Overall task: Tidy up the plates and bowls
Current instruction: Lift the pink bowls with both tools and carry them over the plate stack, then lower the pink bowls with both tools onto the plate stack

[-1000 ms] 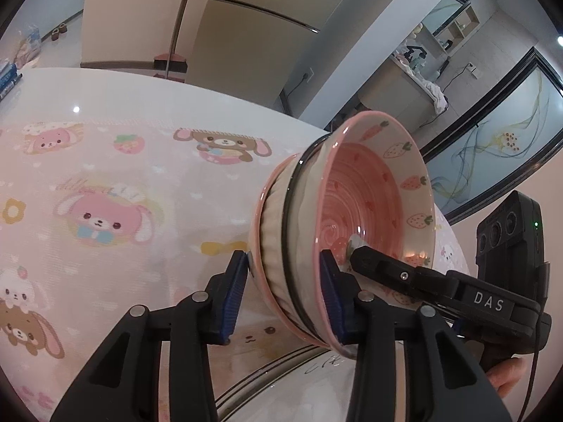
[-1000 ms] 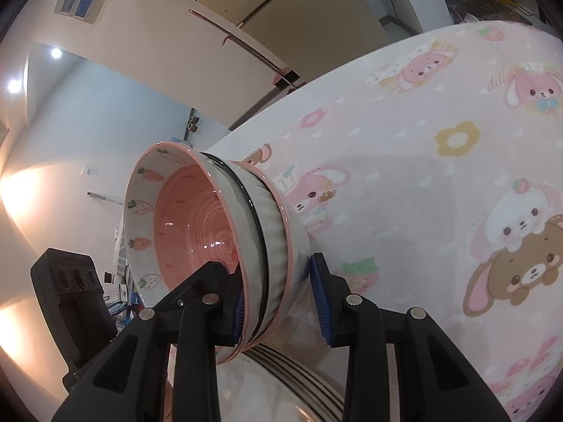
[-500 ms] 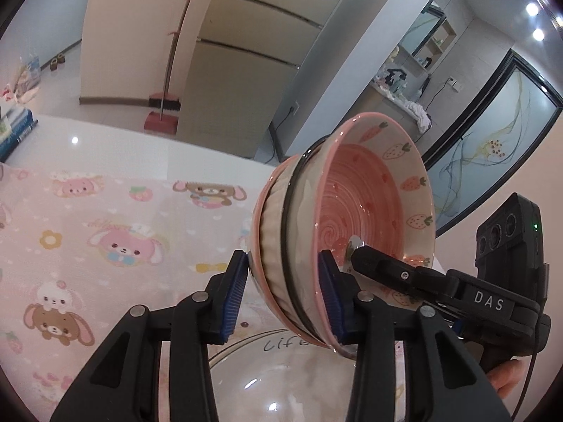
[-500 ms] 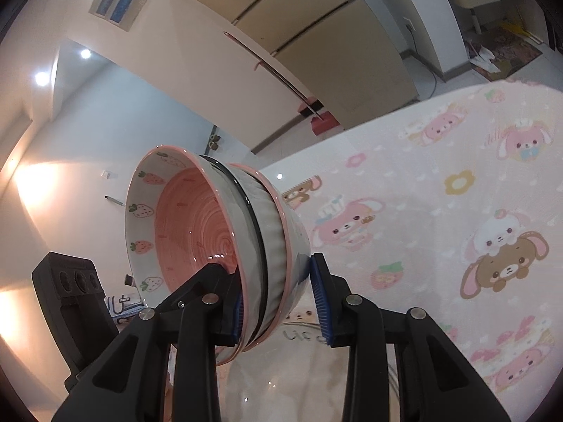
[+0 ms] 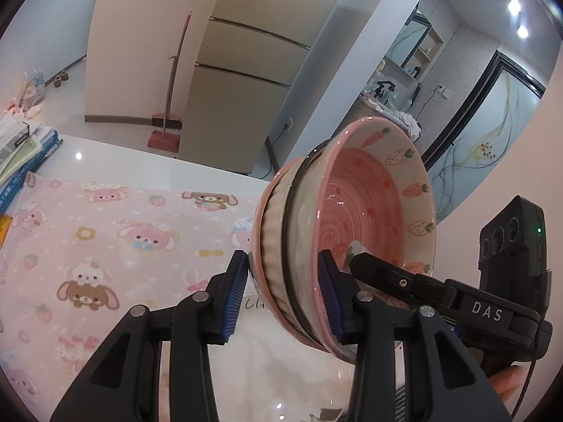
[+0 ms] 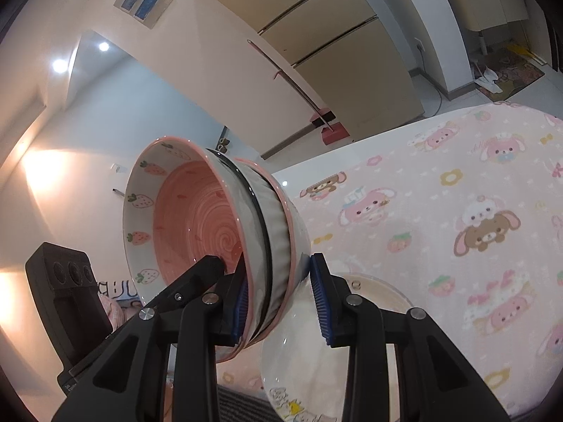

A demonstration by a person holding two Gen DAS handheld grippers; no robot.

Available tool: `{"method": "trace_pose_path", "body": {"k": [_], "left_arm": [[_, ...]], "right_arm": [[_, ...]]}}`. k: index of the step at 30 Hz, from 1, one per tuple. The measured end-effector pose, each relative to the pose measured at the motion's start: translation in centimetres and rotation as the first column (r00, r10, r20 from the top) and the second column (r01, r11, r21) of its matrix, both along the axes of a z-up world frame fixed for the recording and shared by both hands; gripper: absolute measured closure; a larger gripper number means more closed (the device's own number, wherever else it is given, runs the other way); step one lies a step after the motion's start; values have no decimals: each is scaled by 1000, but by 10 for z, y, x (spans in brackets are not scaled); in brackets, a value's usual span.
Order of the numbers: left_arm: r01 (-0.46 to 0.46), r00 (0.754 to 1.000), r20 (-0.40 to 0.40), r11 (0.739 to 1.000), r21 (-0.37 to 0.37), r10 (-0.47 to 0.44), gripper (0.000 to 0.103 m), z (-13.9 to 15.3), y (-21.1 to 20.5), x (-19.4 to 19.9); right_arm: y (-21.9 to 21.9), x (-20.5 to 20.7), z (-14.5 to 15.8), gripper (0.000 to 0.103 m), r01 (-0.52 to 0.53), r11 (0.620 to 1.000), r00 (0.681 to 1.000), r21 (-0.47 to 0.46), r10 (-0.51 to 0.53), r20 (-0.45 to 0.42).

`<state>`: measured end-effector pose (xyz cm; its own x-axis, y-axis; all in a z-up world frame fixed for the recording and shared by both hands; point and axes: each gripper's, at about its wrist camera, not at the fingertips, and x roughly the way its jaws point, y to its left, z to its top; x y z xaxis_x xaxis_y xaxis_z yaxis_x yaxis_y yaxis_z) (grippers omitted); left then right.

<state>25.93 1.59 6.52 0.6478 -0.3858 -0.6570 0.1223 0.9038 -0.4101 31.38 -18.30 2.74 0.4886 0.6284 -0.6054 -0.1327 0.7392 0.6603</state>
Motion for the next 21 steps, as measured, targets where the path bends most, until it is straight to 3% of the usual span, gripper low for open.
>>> {"method": "trace_pose_path", "body": {"k": [9, 21], "left_arm": [[-25, 999, -24, 1000, -14, 25, 64, 0, -3, -39], [-9, 986, -165, 1000, -15, 7, 64, -52, -10, -60]], "right_arm": [[2, -43, 3, 68, -20, 999, 1000, -25, 20, -18], [-1, -70, -54, 68, -15, 999, 992, -43, 9, -128]]}}
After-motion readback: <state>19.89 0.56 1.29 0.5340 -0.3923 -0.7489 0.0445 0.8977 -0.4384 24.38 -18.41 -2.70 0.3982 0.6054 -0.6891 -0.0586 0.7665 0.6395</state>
